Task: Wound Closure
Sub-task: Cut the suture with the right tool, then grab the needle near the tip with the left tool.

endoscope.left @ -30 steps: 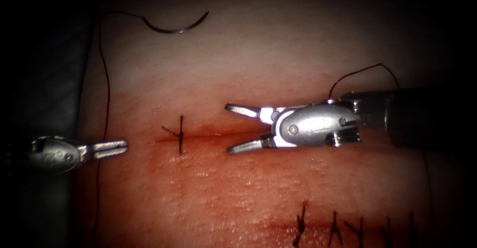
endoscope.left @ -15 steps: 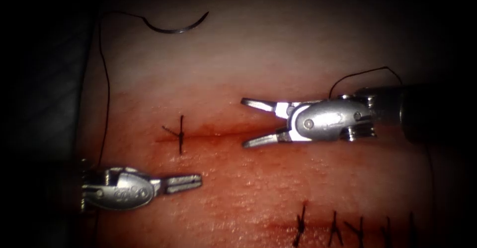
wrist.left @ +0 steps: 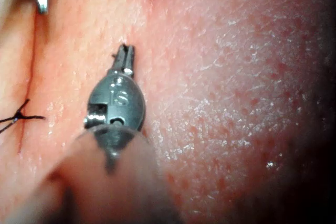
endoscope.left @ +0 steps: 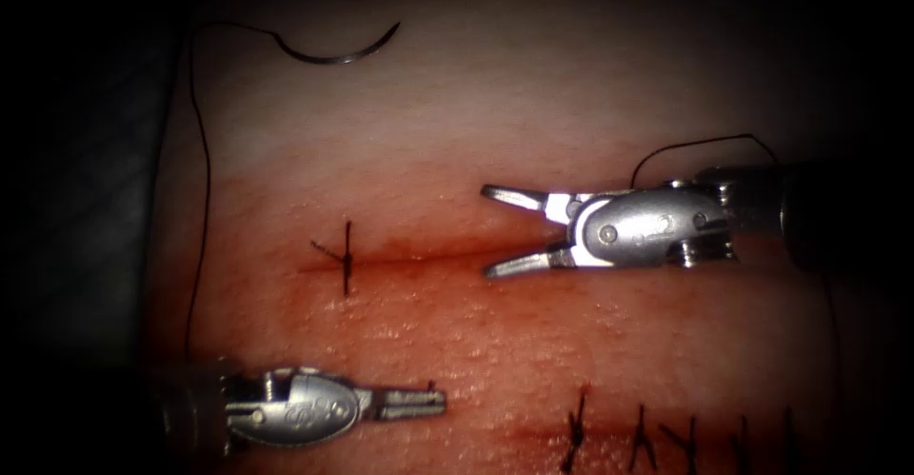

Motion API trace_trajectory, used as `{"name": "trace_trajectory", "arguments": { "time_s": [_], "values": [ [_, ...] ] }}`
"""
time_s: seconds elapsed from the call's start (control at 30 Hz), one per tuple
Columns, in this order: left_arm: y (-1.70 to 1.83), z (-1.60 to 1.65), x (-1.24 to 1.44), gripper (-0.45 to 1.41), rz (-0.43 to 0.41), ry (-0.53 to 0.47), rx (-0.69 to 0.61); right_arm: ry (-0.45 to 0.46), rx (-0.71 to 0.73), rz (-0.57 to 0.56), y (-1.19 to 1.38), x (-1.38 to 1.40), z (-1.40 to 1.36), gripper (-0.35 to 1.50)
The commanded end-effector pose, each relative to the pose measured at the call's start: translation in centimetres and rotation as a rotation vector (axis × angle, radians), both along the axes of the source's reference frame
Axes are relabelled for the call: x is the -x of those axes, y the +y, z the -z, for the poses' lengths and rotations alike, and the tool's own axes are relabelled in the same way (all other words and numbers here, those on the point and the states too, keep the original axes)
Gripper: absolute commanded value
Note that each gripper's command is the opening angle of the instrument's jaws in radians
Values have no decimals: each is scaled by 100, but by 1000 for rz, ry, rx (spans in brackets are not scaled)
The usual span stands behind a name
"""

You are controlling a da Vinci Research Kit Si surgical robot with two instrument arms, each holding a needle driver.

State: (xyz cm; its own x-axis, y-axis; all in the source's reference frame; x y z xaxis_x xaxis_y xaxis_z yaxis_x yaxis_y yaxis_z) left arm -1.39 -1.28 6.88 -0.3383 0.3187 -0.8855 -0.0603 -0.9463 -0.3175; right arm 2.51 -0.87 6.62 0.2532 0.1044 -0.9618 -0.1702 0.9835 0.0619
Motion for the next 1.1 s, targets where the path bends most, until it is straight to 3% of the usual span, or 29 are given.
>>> {"name": "trace_trajectory", "arguments": {
  "time_s": [0.03, 0.17, 0.33, 0.57, 0.77, 0.83, 0.93, 1.1],
  "values": [
    [-2, -13, -1, 32, 14, 49, -9, 2, 3, 1, -1, -7, -5, 145],
    [-9, -26, -22, 42, -13, 134, -26, 3, -2, -1, -3, -7, -5, 145],
    [-11, -29, -52, 41, -17, 201, -23, 3, -2, -1, -3, -7, -4, 145],
    [5, -19, -90, 54, 2, 233, -47, 6, -20, -2, 0, -4, 0, 145],
    [61, 35, -86, 57, 104, 191, -108, 6, -33, 1, -2, 6, 12, 145],
    [90, 49, -83, 59, 190, 219, -125, 6, -39, 1, -5, 10, 15, 145],
    [133, 51, -68, 61, 329, 297, -53, -6, -45, -6, -7, 15, 17, 143],
    [184, 19, -34, 59, 406, 368, -48, -27, -48, -17, -6, 21, 17, 143]
  ]
}}
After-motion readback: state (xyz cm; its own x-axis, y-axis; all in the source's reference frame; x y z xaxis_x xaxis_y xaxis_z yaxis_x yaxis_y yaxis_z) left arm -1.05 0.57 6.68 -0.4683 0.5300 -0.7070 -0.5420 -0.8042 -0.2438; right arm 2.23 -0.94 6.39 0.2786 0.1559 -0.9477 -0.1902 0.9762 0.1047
